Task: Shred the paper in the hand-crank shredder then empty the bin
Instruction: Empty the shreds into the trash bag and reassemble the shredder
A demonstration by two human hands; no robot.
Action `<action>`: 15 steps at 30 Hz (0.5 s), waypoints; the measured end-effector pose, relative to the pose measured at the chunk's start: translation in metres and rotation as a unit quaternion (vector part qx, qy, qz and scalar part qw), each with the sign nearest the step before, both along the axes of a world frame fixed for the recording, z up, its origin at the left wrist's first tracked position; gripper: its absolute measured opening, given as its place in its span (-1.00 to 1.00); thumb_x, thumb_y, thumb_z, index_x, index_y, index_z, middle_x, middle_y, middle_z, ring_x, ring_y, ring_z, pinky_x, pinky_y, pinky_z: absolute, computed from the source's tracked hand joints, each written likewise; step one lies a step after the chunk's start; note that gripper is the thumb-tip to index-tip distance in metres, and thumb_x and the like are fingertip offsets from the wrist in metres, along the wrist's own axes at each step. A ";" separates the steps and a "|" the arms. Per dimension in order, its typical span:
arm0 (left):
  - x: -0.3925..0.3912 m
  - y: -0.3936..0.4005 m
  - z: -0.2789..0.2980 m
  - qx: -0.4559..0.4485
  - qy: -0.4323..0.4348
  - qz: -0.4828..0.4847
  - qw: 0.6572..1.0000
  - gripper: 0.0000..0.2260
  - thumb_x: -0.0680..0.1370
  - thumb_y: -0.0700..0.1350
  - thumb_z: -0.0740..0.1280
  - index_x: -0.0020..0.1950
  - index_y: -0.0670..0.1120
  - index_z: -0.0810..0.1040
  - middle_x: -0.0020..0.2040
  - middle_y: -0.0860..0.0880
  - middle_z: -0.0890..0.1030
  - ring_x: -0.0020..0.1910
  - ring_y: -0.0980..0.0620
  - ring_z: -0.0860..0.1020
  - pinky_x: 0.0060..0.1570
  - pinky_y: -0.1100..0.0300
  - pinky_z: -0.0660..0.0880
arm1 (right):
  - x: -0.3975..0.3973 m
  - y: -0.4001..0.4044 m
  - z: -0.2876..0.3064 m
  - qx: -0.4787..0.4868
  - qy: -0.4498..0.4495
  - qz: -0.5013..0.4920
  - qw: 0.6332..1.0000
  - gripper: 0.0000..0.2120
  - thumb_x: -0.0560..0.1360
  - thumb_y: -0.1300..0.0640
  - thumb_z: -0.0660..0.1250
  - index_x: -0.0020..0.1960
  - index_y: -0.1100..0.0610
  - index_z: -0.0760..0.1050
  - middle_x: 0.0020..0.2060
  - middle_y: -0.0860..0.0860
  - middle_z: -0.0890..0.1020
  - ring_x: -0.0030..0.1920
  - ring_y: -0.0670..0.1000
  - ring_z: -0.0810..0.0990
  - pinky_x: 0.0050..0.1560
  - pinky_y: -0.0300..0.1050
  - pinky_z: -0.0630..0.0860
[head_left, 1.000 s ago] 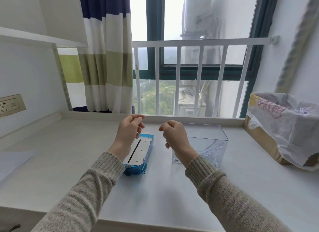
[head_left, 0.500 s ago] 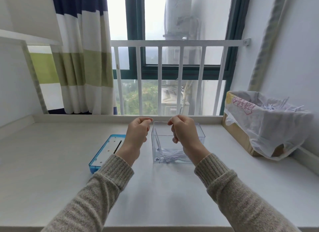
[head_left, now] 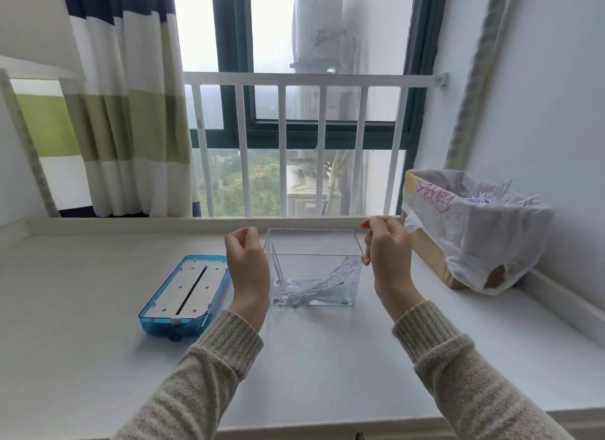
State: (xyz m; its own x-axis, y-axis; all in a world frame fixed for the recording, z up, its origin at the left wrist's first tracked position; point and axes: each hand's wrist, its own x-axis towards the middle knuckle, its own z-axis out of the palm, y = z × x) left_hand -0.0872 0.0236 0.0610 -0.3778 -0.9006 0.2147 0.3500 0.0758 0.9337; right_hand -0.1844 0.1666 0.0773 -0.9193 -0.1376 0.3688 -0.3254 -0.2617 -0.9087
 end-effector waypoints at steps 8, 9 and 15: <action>-0.014 -0.012 -0.023 0.068 -0.009 0.001 0.998 -0.72 0.66 -0.04 0.04 0.23 -0.14 0.41 0.12 -0.06 0.48 0.10 0.01 0.42 0.09 0.13 0.29 | -0.023 0.001 -0.027 -0.042 -0.037 -0.100 0.993 -0.78 0.57 0.10 0.07 -0.07 0.13 0.47 -0.26 -0.02 0.45 -0.25 -0.03 0.40 -0.12 0.02 0.39; -0.016 -0.014 -0.026 0.075 -0.013 0.001 0.997 -0.72 0.66 -0.03 0.02 0.22 -0.12 0.42 0.13 -0.06 0.49 0.13 -0.01 0.43 0.12 0.11 0.31 | -0.024 0.001 -0.030 -0.041 -0.055 -0.094 0.993 -0.75 0.61 0.09 0.04 -0.03 0.14 0.46 -0.22 0.02 0.45 -0.22 -0.02 0.41 -0.11 -0.01 0.41; -0.025 -0.028 -0.042 0.142 -0.034 -0.022 0.989 -0.68 0.65 0.00 -0.01 0.18 -0.08 0.47 0.16 -0.07 0.53 0.16 0.00 0.47 0.25 0.05 0.36 | -0.035 -0.002 -0.049 -0.047 -0.224 0.046 0.972 -0.49 0.65 -0.14 -0.12 0.19 0.16 0.45 0.06 0.08 0.54 0.14 0.07 0.47 0.30 0.07 0.38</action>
